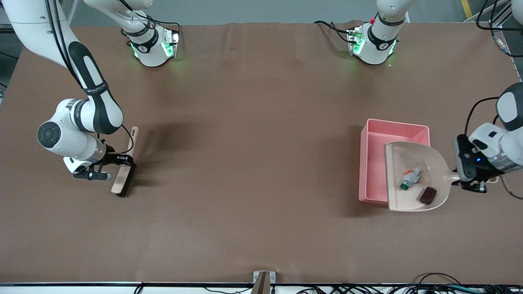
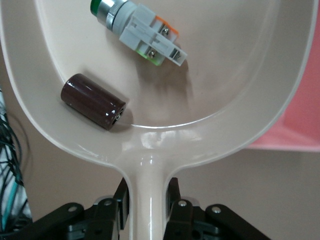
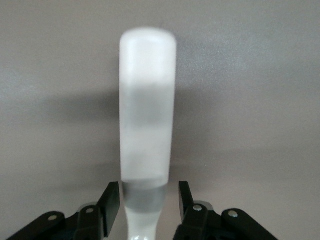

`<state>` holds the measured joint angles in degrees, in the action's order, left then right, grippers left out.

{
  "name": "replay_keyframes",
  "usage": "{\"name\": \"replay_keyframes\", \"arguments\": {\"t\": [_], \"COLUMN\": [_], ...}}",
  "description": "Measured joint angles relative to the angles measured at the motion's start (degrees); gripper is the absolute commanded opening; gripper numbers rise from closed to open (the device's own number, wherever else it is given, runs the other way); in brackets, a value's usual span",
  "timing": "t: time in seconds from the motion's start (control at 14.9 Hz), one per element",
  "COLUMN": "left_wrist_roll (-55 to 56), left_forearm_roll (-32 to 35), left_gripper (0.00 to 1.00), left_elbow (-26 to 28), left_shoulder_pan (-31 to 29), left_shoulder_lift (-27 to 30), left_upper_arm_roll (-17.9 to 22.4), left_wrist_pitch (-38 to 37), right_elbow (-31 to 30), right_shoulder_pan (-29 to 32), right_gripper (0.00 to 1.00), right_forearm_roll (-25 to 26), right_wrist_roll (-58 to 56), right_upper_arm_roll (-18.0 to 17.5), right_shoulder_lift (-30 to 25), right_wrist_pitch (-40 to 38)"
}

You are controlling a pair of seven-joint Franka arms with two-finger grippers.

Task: Clean e-waste and dump in bin
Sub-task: 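Tilt the dustpan over the bin with the left gripper, dumping the parts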

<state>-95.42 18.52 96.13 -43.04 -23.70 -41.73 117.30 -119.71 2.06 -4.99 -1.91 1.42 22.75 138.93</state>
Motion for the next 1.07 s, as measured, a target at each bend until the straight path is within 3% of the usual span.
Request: {"name": "replay_keyframes", "arguments": {"t": [0.2, 0.33, 0.6, 1.07], "left_wrist_roll": [-5.0, -3.8, 7.1, 10.3], "left_forearm_roll": [2.2, 7.8, 19.1, 29.6], "left_gripper": [0.0, 0.0, 0.0, 0.0], "left_elbow": [2.7, 3.4, 4.1, 5.0], "left_shoulder_pan": [-3.2, -3.1, -1.8, 1.6], "left_shoulder_lift": [3.4, 5.2, 6.2, 6.2], "left_upper_arm_roll": [0.1, -0.4, -6.4, -7.1], "left_wrist_pitch": [-0.4, -2.1, -8.0, -13.1], "right_elbow": [0.5, 1.2, 3.8, 14.2], "right_shoulder_pan": [0.0, 0.0, 0.0, 0.1], "right_gripper": [0.72, 1.0, 1.0, 1.0], "right_forearm_roll": [0.0, 0.0, 0.0, 0.2], "right_wrist_roll": [-0.1, -0.3, -2.6, -3.9], "right_upper_arm_roll": [0.0, 0.0, 0.0, 0.0], "right_shoulder_lift": [0.0, -0.2, -3.3, -16.4], "right_wrist_pitch": [0.1, 0.2, -2.6, -25.5]}}
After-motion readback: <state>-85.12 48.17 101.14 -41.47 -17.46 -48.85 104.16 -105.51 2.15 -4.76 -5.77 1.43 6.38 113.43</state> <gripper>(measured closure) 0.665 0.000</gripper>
